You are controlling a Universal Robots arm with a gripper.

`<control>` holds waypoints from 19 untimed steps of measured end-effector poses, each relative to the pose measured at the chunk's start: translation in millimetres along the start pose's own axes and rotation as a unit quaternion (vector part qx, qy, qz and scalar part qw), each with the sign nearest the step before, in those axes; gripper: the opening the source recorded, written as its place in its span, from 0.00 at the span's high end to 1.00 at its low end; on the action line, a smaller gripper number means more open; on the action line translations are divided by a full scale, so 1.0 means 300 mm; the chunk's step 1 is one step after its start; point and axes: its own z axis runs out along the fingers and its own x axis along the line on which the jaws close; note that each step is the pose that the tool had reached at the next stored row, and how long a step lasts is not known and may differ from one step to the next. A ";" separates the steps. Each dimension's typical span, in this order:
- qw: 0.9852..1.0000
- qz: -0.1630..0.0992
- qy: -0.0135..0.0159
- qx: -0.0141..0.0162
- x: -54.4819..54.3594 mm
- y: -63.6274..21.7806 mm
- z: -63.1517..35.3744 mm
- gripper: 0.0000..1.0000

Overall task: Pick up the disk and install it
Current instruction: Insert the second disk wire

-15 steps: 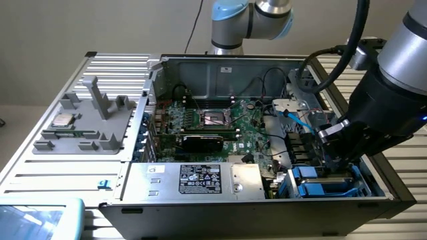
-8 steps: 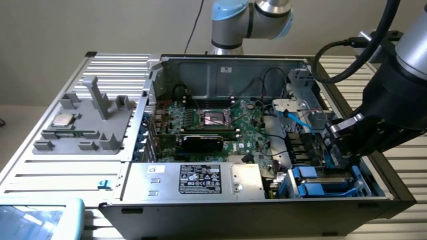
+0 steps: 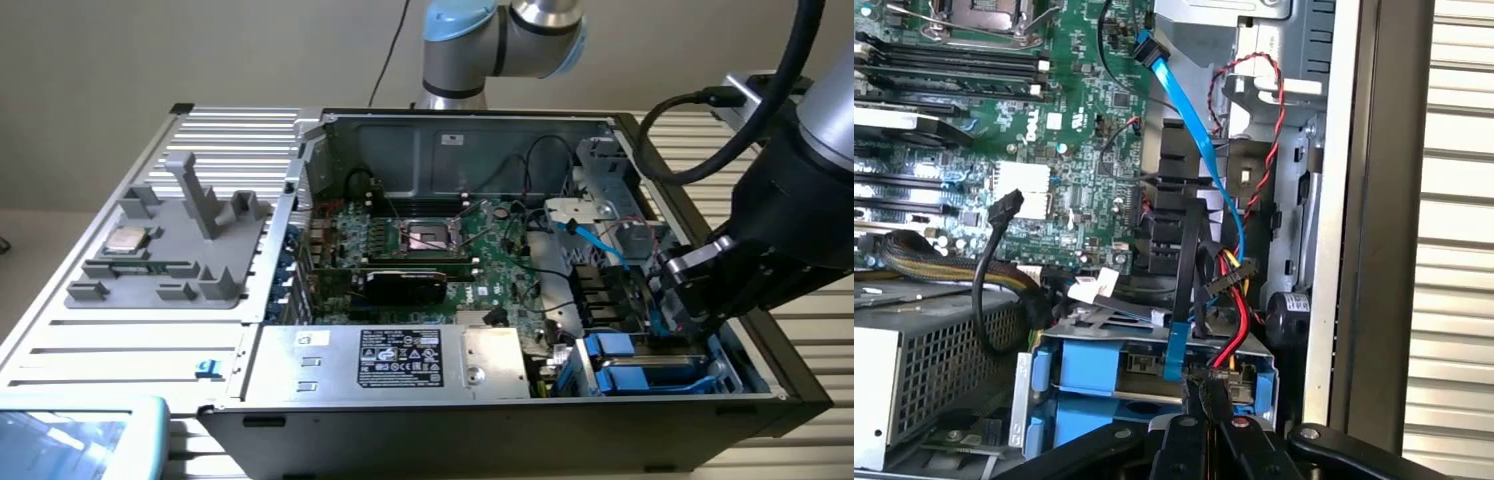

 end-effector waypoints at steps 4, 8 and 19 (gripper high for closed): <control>1.000 -0.003 0.000 0.000 -0.002 -0.001 0.024 0.89; 1.000 -0.006 0.000 0.000 -0.005 -0.002 0.049 0.89; 1.000 -0.010 0.001 0.000 -0.008 -0.001 0.006 0.89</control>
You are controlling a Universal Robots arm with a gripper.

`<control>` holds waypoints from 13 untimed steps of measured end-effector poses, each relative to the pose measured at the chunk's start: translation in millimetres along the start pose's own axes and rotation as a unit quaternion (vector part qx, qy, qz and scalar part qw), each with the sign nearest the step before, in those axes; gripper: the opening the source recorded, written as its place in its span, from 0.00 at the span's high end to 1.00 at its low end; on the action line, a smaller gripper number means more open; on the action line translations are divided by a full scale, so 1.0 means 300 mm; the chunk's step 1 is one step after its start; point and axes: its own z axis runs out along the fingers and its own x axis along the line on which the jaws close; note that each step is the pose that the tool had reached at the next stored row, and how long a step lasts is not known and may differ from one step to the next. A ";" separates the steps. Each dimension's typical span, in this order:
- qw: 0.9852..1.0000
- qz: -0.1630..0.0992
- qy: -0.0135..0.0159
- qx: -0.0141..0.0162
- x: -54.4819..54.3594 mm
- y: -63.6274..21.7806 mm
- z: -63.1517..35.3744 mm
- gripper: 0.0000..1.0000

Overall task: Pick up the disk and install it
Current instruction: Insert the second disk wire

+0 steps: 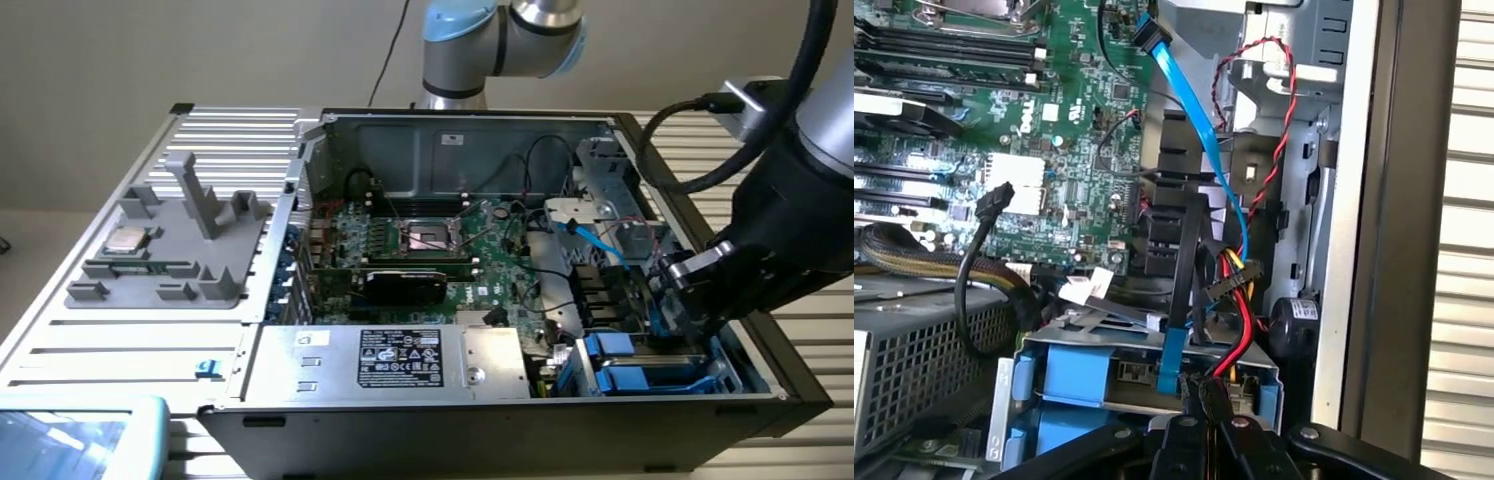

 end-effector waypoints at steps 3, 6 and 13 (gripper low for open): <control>1.000 0.000 0.000 0.000 0.000 0.002 -0.046 0.89; 1.000 0.000 0.000 0.000 0.000 0.004 -0.091 0.89; 1.000 0.000 0.000 0.000 0.000 0.008 -0.196 0.89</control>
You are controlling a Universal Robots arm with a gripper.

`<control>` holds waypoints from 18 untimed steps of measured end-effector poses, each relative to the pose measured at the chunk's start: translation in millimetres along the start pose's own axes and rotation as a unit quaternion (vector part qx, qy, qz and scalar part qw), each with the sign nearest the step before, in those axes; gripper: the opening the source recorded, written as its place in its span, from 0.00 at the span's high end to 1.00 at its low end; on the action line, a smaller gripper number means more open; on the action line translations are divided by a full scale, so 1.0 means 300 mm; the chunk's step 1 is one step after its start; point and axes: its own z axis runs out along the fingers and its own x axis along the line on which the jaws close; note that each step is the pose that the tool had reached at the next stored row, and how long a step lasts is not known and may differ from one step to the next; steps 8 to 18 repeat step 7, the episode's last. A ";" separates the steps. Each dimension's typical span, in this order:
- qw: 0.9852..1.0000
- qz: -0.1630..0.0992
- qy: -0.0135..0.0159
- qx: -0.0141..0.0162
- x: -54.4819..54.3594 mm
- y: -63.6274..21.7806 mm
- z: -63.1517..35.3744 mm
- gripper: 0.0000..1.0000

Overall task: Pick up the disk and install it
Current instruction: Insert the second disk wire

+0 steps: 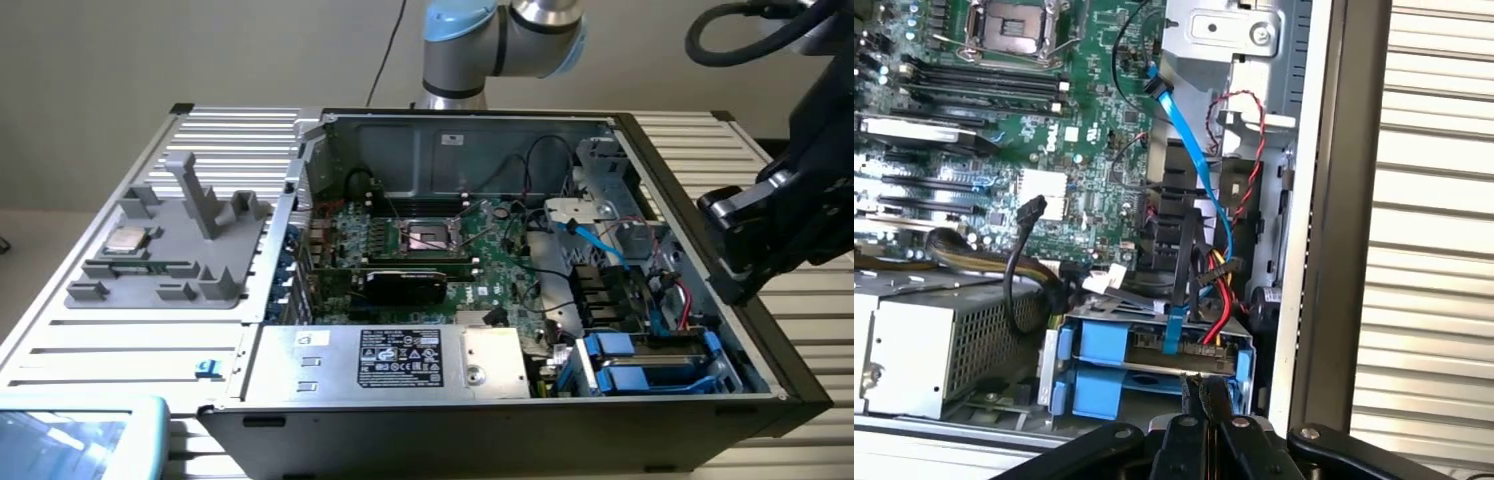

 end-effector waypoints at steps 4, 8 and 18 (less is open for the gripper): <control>1.000 0.000 -0.001 -0.001 0.000 0.000 -0.001 0.89; 1.000 0.000 -0.001 -0.001 0.000 0.000 -0.002 0.89; 1.000 0.000 -0.001 -0.001 0.000 0.000 -0.002 0.89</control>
